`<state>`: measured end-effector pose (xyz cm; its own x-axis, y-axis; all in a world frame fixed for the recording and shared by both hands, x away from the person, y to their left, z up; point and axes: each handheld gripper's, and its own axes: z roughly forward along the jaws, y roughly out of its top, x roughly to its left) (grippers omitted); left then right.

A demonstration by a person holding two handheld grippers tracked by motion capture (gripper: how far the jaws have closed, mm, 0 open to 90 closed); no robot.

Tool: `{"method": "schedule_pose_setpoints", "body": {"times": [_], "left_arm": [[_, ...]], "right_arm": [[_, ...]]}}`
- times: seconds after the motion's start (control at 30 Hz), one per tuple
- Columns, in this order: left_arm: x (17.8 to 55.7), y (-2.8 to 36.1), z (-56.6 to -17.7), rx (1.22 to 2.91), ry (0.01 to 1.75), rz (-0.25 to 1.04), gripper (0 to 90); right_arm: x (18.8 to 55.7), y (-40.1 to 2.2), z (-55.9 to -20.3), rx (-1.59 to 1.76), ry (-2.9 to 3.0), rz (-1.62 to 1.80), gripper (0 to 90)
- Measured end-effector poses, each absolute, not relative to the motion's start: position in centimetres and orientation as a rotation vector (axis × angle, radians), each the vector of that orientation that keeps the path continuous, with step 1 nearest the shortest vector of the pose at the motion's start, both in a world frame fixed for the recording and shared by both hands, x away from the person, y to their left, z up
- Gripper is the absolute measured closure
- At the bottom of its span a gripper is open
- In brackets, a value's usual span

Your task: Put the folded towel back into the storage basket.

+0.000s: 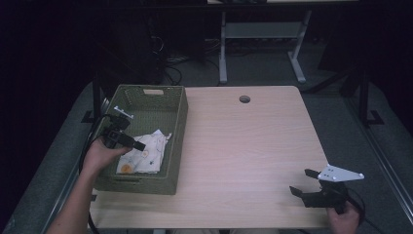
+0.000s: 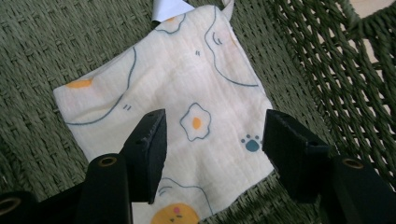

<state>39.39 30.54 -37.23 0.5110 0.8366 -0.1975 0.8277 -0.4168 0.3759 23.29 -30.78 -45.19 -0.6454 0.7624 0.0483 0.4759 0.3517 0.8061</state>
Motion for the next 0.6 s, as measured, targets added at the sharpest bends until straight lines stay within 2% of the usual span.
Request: {"method": "schedule_pose_setpoints", "body": {"times": [0.6], "left_arm": [[37.8,30.4,-36.9,2.247,1.368,0.042,36.3]], "right_arm": [[23.2,-30.5,-45.1,1.07,2.293,1.194,13.5]]}}
